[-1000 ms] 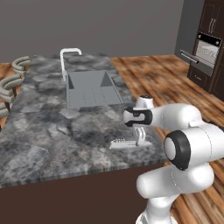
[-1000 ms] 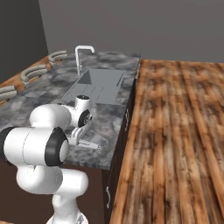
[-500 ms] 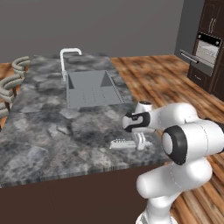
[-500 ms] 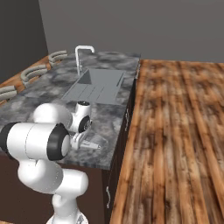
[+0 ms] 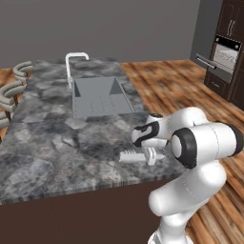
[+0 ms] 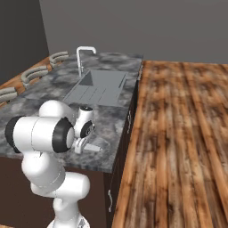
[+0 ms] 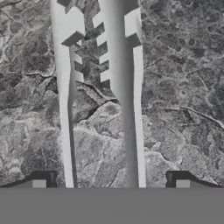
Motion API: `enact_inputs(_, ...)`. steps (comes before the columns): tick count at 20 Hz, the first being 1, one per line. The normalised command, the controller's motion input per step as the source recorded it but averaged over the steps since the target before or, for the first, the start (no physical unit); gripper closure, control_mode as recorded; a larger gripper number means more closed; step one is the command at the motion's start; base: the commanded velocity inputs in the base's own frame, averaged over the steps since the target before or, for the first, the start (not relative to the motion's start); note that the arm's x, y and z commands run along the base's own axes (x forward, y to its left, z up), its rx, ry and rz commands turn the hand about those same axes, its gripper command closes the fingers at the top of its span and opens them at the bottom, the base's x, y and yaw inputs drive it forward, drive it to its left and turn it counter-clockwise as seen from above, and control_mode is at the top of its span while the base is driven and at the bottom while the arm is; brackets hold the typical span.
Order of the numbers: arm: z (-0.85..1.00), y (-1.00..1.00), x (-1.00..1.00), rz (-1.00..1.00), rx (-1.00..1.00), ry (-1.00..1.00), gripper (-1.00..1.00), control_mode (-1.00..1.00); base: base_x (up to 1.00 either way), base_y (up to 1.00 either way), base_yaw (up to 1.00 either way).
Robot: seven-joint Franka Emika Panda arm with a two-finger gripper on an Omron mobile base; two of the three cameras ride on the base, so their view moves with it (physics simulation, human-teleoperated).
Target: Pick up the tongs from the counter and place them near the plate next to the oven.
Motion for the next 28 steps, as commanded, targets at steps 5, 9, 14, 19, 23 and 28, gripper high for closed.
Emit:
enact_inputs(5, -0.36, 0.0, 0.0, 0.0, 0.0, 0.0, -1.0, -1.0, 0.0, 0.0, 0.0)
enact_inputs(9, -0.43, 0.0, 0.0, 0.0, 0.0, 0.0, 1.0, -1.0, 0.0, 0.0, 0.0)
enact_inputs(14, -0.39, 0.0, -0.04, 0.0, 0.0, 0.0, 1.0, -1.0, 0.0, 0.0, 0.0)
enact_inputs(19, -0.24, 0.0, -0.14, 0.0, 0.0, -0.05, 1.0, -1.0, 0.0, 0.0, 0.0)
enact_inputs(23, -0.03, 0.0, -0.33, 0.0, 0.0, -0.23, 1.0, -1.0, 0.0, 0.0, 0.0)
enact_inputs(28, 0.32, 0.0, -0.48, -0.01, 0.0, -0.34, 1.0, -1.0, 0.0, 0.0, 0.0)
